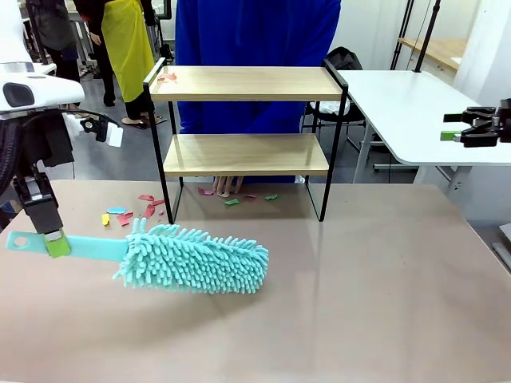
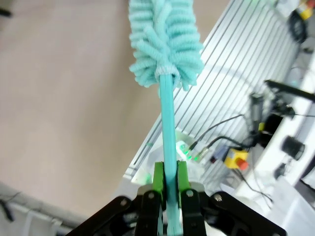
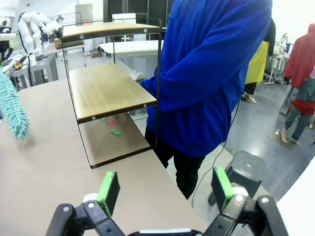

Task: Clean the shelf.
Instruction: Clean the specific section of the Shelf indicated by the human with the Duster.

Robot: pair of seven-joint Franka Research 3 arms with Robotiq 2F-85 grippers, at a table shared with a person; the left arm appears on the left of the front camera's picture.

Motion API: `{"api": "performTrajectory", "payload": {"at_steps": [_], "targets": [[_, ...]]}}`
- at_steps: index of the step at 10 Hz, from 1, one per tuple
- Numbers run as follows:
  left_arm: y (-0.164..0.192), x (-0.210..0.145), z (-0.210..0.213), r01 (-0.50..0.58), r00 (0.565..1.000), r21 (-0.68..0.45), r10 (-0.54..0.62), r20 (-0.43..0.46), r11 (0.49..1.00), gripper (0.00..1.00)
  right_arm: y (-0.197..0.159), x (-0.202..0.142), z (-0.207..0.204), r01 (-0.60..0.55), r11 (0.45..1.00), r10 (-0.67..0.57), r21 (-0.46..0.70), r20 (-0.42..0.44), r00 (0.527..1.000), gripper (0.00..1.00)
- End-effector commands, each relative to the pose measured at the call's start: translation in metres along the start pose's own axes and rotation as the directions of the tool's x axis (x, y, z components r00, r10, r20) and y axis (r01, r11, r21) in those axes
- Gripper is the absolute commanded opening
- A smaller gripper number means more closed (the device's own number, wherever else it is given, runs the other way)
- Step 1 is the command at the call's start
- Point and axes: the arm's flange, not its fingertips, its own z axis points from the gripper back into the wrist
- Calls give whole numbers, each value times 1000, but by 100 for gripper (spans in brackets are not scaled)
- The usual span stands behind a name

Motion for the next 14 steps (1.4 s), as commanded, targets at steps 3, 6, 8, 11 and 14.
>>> {"api": "performTrajectory", "payload": {"at_steps": [3, 6, 8, 11, 14], "targets": [[-22, 30, 6, -180, 965, -93, 194, 177, 979, 13, 1, 3, -1, -4, 1000, 4, 1, 2, 1000, 100], [-50, 85, -4, -397, 874, -75, 402, 273, 915, 13, 1, 3, -1, -4, 1000, 4, 1, 2, 1000, 100], [-54, 122, -9, -434, 863, -33, 426, 272, 900, 13, 1, 3, -1, -4, 1000, 4, 1, 2, 1000, 100], [-60, 122, -18, -424, 866, -40, 418, 273, 905, 13, 1, 3, -1, -4, 1000, 4, 1, 2, 1000, 100], [-57, 161, -36, -479, 843, -85, 484, 235, 874, 13, 1, 3, -1, -4, 1000, 4, 1, 2, 1000, 100]]}}
